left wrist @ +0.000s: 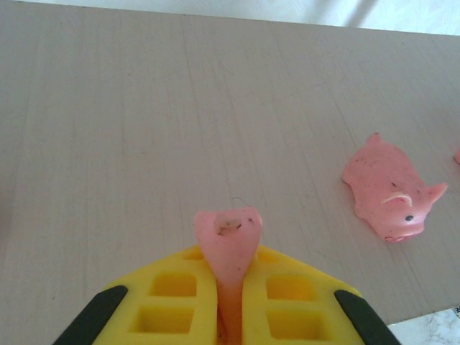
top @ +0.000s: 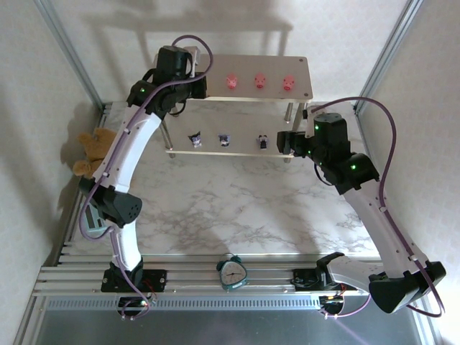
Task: Place and organize the plastic toys onto the shelf
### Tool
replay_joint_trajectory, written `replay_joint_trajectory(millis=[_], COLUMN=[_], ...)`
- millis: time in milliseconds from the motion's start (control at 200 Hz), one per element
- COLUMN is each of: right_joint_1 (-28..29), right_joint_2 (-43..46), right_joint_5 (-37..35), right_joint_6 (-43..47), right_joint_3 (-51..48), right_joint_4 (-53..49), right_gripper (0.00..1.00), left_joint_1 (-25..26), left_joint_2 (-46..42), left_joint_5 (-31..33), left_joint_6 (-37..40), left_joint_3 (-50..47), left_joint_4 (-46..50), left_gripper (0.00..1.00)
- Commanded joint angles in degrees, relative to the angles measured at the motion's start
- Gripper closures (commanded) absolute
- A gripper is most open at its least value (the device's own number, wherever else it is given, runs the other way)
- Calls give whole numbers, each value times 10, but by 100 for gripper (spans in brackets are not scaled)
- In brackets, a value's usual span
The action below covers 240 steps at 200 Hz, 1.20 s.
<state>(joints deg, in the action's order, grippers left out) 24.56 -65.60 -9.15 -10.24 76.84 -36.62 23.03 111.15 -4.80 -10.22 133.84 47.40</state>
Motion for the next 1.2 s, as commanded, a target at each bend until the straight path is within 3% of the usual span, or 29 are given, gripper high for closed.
replay_joint_trajectory(millis=[0, 180, 420, 1196], right_joint_1=[-3, -3, -4, -3], right_joint_2=[-2, -2, -3, -10], right_joint_5=[-3, -3, -7, -9], right_joint_6=[-4, -5, -6, -7], right_joint_3=[16, 15, 13, 9], right_joint_4=[6, 6, 6, 9], right_gripper=[5, 5, 5, 5], left_joint_1=[-6, -7, -7, -8], left_joint_2=[10, 16, 18, 27], left_joint_5=[-10, -6, 7, 28], left_joint_6=[11, 10, 9, 11], left_joint_3=[16, 16, 15, 15], left_joint_4=[-13, -12, -14, -50], left_gripper=[90, 87, 66, 56])
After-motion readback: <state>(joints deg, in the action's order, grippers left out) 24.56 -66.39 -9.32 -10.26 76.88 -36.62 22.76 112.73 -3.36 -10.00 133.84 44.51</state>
